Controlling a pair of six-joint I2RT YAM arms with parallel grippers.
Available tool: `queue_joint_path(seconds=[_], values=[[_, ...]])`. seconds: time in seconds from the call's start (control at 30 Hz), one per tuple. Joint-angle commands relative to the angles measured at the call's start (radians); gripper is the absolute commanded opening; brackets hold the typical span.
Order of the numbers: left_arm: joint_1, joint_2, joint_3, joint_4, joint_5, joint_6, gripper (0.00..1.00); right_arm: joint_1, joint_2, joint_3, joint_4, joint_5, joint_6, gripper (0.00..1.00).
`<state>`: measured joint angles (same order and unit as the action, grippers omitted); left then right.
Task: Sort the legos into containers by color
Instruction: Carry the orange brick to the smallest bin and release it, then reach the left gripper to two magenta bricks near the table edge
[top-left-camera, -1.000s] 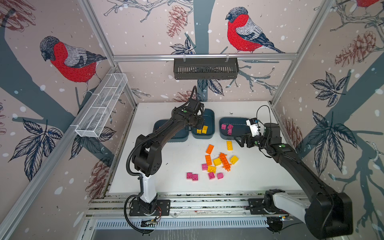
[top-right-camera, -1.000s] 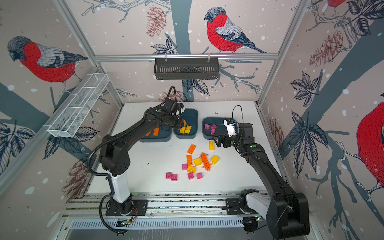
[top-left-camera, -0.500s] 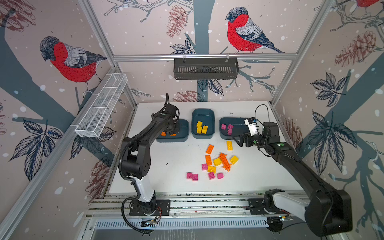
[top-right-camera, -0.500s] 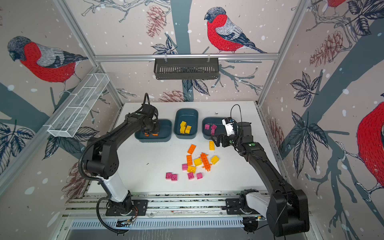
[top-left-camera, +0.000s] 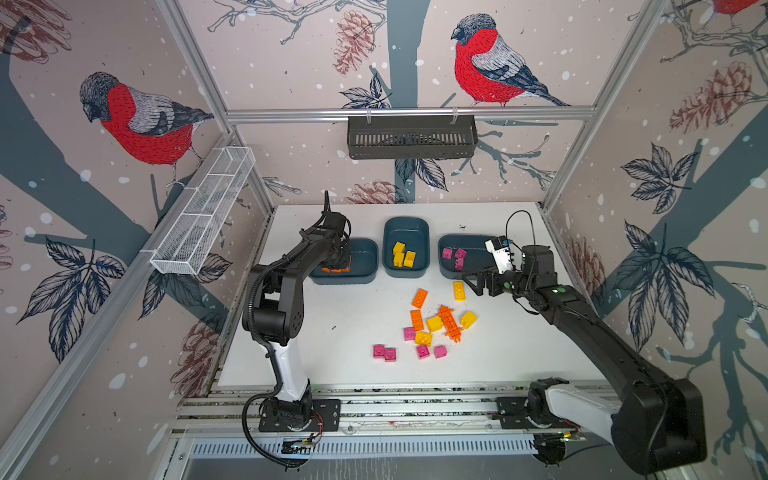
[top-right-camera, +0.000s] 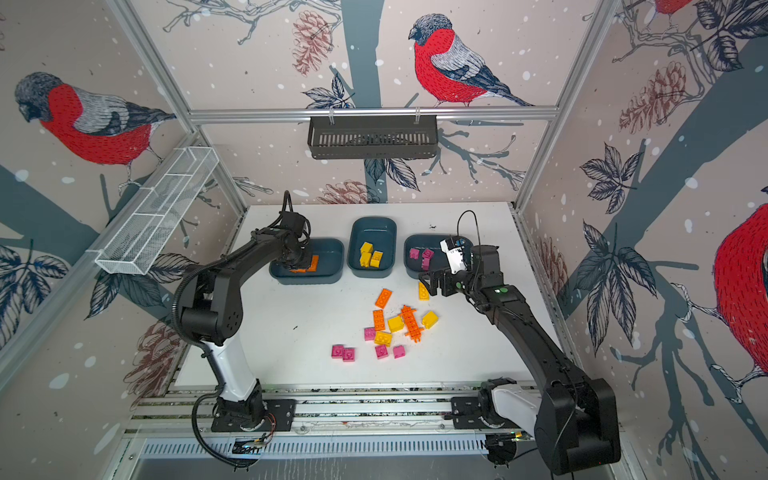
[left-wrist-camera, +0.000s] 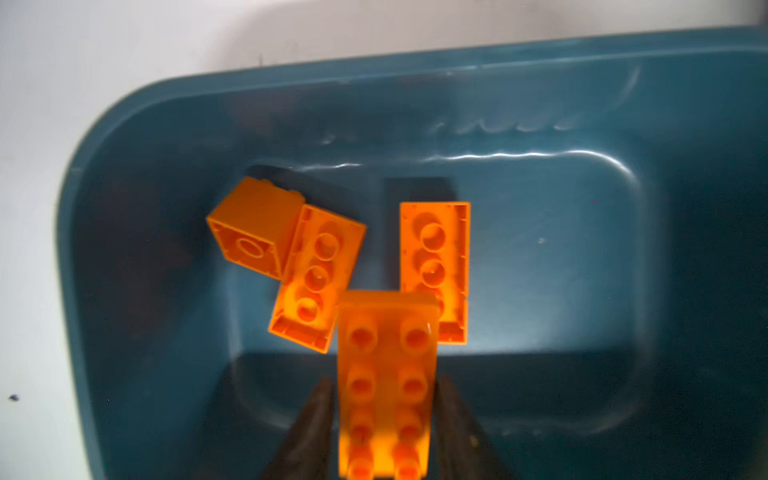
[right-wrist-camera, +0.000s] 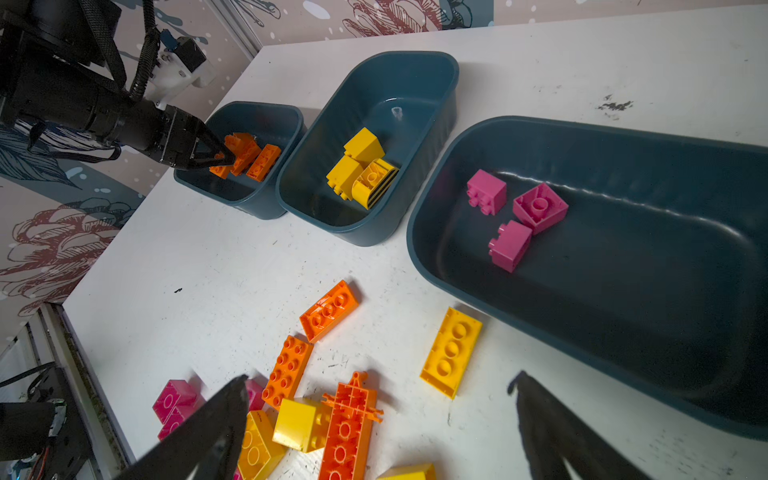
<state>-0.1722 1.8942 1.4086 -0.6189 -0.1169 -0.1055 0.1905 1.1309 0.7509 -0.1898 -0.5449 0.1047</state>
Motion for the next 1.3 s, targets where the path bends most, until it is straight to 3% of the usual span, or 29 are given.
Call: queue_joint_path(seconds=[0.0, 0.13, 0.23, 0.43, 0.7, 0.97, 1.1, 1.27], values=[[0.009, -0.034, -0.004, -0.020, -0.034, 0.000, 0.61, 0.006, 0.003, 0.004, 0.009, 0.002, 0.004, 0.99], [0.008, -0.088, -0.010, -0.054, 0.017, -0.016, 0.80, 0.006, 0.010, 0.014, 0.009, 0.002, 0.000, 0.99], [0.003, -0.162, -0.043, -0.071, 0.117, -0.046, 0.82, 0.006, 0.014, 0.019, 0.010, 0.003, 0.000, 0.99], [-0.084, -0.342, -0.192, -0.108, 0.190, -0.151, 0.81, 0.007, 0.014, 0.010, 0.016, 0.003, 0.003, 0.99], [-0.311, -0.513, -0.405, -0.093, 0.210, -0.433, 0.79, 0.014, 0.013, 0.002, 0.006, 0.003, -0.001, 1.00], [-0.535, -0.580, -0.568, -0.056, 0.209, -0.659, 0.78, 0.018, 0.013, -0.005, -0.001, 0.001, -0.008, 0.99], [-0.622, -0.593, -0.595, -0.102, 0.193, -0.706, 0.76, 0.021, 0.014, -0.011, 0.001, 0.001, -0.008, 1.00], [-0.645, -0.644, -0.645, -0.172, 0.203, -0.697, 0.70, 0.024, 0.018, -0.019, 0.003, 0.000, -0.009, 0.99]])
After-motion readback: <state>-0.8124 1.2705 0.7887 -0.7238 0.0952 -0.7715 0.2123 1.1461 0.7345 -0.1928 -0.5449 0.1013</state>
